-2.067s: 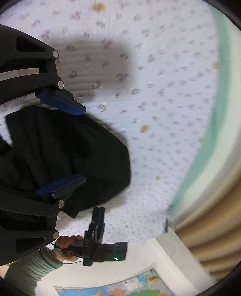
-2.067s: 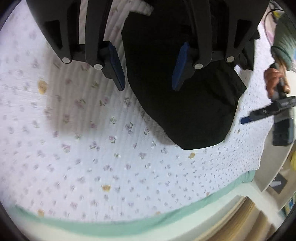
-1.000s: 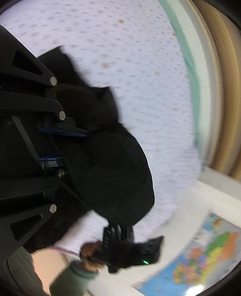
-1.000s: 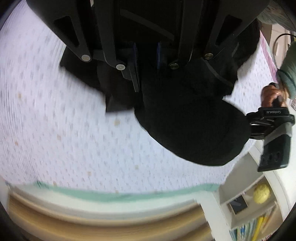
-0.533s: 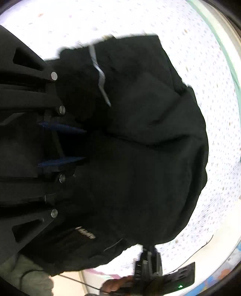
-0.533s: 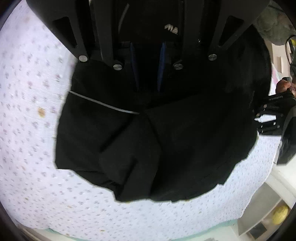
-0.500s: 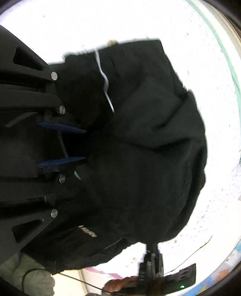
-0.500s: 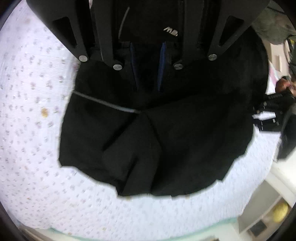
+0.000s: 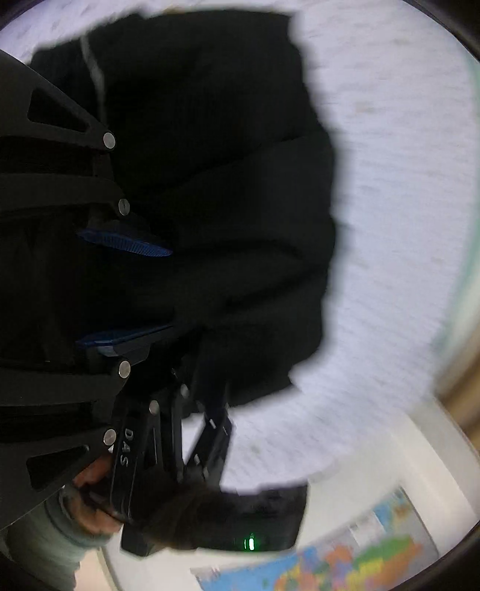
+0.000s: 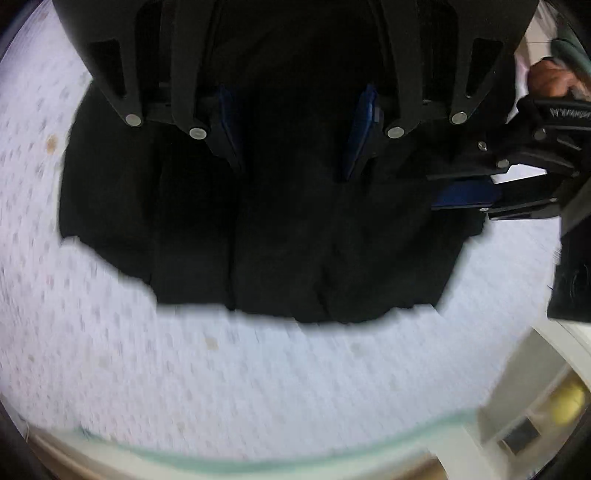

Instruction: Fold large clothes

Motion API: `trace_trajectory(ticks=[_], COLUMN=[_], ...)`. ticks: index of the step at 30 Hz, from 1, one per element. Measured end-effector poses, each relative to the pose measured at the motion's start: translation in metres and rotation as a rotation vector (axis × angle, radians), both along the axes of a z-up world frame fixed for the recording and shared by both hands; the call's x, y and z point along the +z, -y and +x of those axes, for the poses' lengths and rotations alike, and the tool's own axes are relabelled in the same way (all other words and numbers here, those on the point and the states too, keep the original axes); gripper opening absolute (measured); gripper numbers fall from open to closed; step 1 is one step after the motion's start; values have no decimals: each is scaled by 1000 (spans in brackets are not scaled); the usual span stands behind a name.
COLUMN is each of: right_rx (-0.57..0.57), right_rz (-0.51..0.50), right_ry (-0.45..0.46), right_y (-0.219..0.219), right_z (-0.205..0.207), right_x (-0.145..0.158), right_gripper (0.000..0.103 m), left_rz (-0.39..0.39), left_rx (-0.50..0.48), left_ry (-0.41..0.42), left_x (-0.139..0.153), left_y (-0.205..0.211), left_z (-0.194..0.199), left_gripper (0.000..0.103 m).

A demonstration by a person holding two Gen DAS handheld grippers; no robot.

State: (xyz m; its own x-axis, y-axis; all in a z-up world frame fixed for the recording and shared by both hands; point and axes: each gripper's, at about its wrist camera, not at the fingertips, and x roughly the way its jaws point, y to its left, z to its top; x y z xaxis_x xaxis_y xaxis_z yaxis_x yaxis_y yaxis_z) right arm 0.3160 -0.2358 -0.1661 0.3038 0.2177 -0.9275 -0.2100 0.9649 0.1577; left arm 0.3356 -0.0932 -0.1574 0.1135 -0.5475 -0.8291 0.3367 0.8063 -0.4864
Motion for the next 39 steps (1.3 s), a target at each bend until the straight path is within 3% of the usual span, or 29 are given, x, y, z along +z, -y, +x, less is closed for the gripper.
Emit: trace_trajectory(ticks=[2,5,8,11,14,16,18,20,22,24,27,29,32,35,38,39], right_rx=[-27,-35,-28,-9,23,34,34,25,5,2,-2,-2,-15,-62,-122,-135], right_rz=[0,-9,25,95,78,36,-19,-21,-16,15,63,58,28,-17,5,13], right_ry=[-3,13,0,59,112,73,-12,-46,-38,-28,1,27,5,-51,-93,-99], right_y=[5,4,4,11,9,5,2,2,3,9,25,36,70,104,135,141], right_z=[-7,-10,-11,-33,-62,-65,-59,-58,-60,-71,-95,-118,-142,-171,-199,-207], right_x=[-27,-33,-11,24,40,21,-9,-32,-24,-5,21,37,35,25,24,10], right_gripper=[55,55,55,56,56,55,54,54,54,55,55,56,57,57,57,57], left_rz=[41,-18,-46,-99,-132,-90,45,51,46,23,-34,-20,27,49,54,44], left_rx=[-2,65,85,65,73,72,86,133,156,145,124,134,217,324,387,400], left_ry=[-33,-68,-72,-6,19,-2,-66,-128,-138,-98,-41,-6,19,-21,-80,-117], left_x=[-33,-43,-24,11,25,13,-21,-47,-40,-17,18,36,52,52,33,23], left_y=[2,-11,-22,-35,-47,-47,-38,-40,-43,-51,-83,-113,-178,-249,-263,-270], left_z=[-8,-8,-7,-31,-47,-51,-46,-42,-40,-48,-71,-93,-132,-171,-209,-220], left_gripper=[37,37,37,37,37,37,39,39,39,39,39,39,41,42,42,42])
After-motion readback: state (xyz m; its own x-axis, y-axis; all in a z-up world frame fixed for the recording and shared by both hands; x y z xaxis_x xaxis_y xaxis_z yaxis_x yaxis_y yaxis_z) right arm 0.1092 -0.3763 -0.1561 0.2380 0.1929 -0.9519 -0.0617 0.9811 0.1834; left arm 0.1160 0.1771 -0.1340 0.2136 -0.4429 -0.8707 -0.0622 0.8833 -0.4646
